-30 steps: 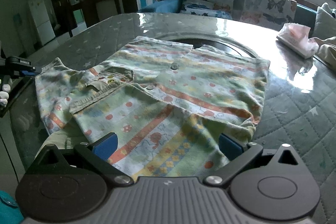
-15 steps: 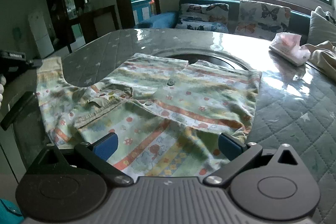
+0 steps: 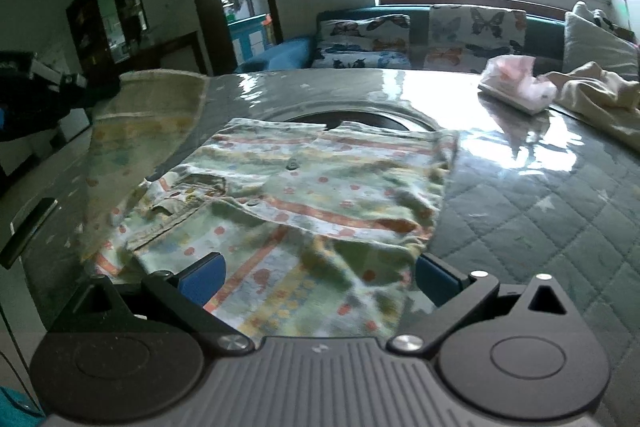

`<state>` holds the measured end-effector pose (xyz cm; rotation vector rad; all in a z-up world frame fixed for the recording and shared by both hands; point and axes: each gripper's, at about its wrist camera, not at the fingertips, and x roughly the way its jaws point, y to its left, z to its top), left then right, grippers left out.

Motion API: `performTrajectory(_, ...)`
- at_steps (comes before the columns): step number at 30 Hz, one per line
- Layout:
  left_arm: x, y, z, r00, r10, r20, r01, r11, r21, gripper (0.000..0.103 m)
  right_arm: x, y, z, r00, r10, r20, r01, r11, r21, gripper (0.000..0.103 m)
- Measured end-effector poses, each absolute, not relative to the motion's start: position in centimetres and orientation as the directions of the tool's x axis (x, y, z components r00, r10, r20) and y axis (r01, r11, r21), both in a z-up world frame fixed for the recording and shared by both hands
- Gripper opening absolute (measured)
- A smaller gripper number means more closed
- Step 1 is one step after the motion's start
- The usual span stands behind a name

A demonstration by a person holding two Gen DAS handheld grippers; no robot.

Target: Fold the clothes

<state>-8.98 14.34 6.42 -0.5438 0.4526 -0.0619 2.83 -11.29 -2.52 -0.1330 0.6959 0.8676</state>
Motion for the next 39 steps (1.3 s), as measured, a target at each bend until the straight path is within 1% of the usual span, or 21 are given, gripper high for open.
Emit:
performTrajectory(2, -8.1, 12.9, 6.0, 0.881, -0.237, -0.409, -0.008, 0.857, -0.515, 0.007, 3.0, -11.9, -2.5, 0.453, 0.65, -0.61, -0.726, 0.666, 0.171, 0.102)
performTrajectory(4, -7.6, 11.9, 5.3, 0.858, -0.269, -0.437, 0.009, 0.859, -0.512, 0.007, 3.2, -12.5, -2.5, 0.461, 0.645, -0.609, -0.714, 0.678, 0.177, 0.102)
performTrajectory(8, -7.2, 10.5, 4.1, 0.818, -0.328, -0.472, 0.051, 0.86, -0.508, 0.012, 3.4, -13.3, -2.3, 0.479, 0.635, -0.606, -0.696, 0.696, 0.178, 0.1)
performTrajectory(10, -7.7, 10.6, 3.9, 0.813, -0.336, -0.475, 0.062, 0.862, -0.503, 0.017, 3.5, -13.4, -2.1, 0.477, 0.637, -0.605, -0.694, 0.696, 0.186, 0.098)
performTrajectory(11, -8.0, 10.8, 3.9, 0.814, -0.331, -0.478, 0.059, 0.865, -0.498, 0.023, 3.6, -13.4, -2.0, 0.476, 0.639, -0.604, -0.693, 0.695, 0.19, 0.098)
performTrajectory(12, -8.3, 11.0, 3.9, 0.815, -0.32, -0.482, 0.054, 0.871, -0.488, 0.029, 3.6, -13.3, -2.0, 0.471, 0.644, -0.603, -0.696, 0.691, 0.194, 0.097)
performTrajectory(15, -9.4, 12.6, 3.4, 0.821, -0.242, -0.517, -0.005, 0.903, -0.43, 0.029, 3.7, -12.8, -1.8, 0.453, 0.659, -0.6, -0.709, 0.675, 0.206, 0.092)
performTrajectory(19, -11.1, 16.1, 1.9, 0.801, -0.034, -0.598, -0.2, 0.926, -0.32, 0.029, 3.6, -11.3, -2.0, 0.407, 0.681, -0.609, -0.744, 0.634, 0.211, 0.086)
performTrajectory(21, -11.8, 17.8, 1.2, 0.779, 0.051, -0.625, -0.291, 0.913, -0.288, 0.029, 3.4, -10.4, -2.2, 0.381, 0.687, -0.619, -0.761, 0.613, 0.213, 0.084)
performTrajectory(22, -12.1, 18.5, 0.9, 0.768, 0.08, -0.635, -0.323, 0.905, -0.277, 0.029, 3.4, -10.1, -2.4, 0.367, 0.689, -0.625, -0.766, 0.605, 0.217, 0.081)
performTrajectory(23, -12.3, 19.0, 0.6, 0.761, 0.095, -0.642, -0.342, 0.899, -0.272, 0.029, 3.4, -9.7, -2.6, 0.352, 0.691, -0.631, -0.772, 0.596, 0.221, 0.08)
performTrajectory(25, -12.3, 19.8, 0.0, 0.745, 0.114, -0.657, -0.372, 0.889, -0.266, 0.029, 3.3, -9.1, -3.2, 0.326, 0.69, -0.647, -0.777, 0.585, 0.231, 0.074)
performTrajectory(28, -12.0, 20.5, -0.9, 0.73, 0.101, -0.676, -0.382, 0.88, -0.282, 0.03, 3.1, -8.3, -3.6, 0.297, 0.687, -0.663, -0.79, 0.567, 0.234, 0.066)
performTrajectory(29, -11.9, 20.6, -1.3, 0.726, 0.094, -0.681, -0.384, 0.877, -0.288, 0.03, 3.0, -8.2, -3.6, 0.292, 0.687, -0.665, -0.792, 0.564, 0.234, 0.066)
performTrajectory(31, -11.7, 21.0, -1.9, 0.717, 0.08, -0.692, -0.387, 0.872, -0.3, 0.028, 2.9, -8.1, -3.6, 0.286, 0.685, -0.67, -0.795, 0.56, 0.234, 0.062)
performTrajectory(32, -11.6, 21.1, -2.1, 0.716, 0.072, -0.694, -0.385, 0.87, -0.308, 0.023, 2.9, -8.0, -3.7, 0.284, 0.68, -0.675, -0.794, 0.562, 0.232, 0.061)
performTrajectory(33, -11.6, 21.2, -2.3, 0.719, 0.062, -0.692, -0.381, 0.868, -0.318, 0.009, 3.0, -7.9, -3.8, 0.283, 0.676, -0.68, -0.793, 0.564, 0.231, 0.06)
performTrajectory(35, -11.7, 21.3, -2.3, 0.722, 0.062, -0.689, -0.377, 0.87, -0.317, 0.004, 3.0, -7.9, -3.9, 0.279, 0.67, -0.688, -0.789, 0.568, 0.234, 0.057)
performTrajectory(36, -11.8, 21.3, -2.2, 0.724, 0.067, -0.686, -0.377, 0.872, -0.313, 0.004, 3.1, -7.9, -4.0, 0.275, 0.67, -0.69, -0.789, 0.567, 0.237, 0.056)
performTrajectory(39, -11.9, 21.4, -2.2, 0.718, 0.097, -0.69, -0.39, 0.877, -0.282, 0.003, 2.7, -7.7, -3.7, 0.269, 0.675, -0.687, -0.802, 0.552, 0.229, 0.056)
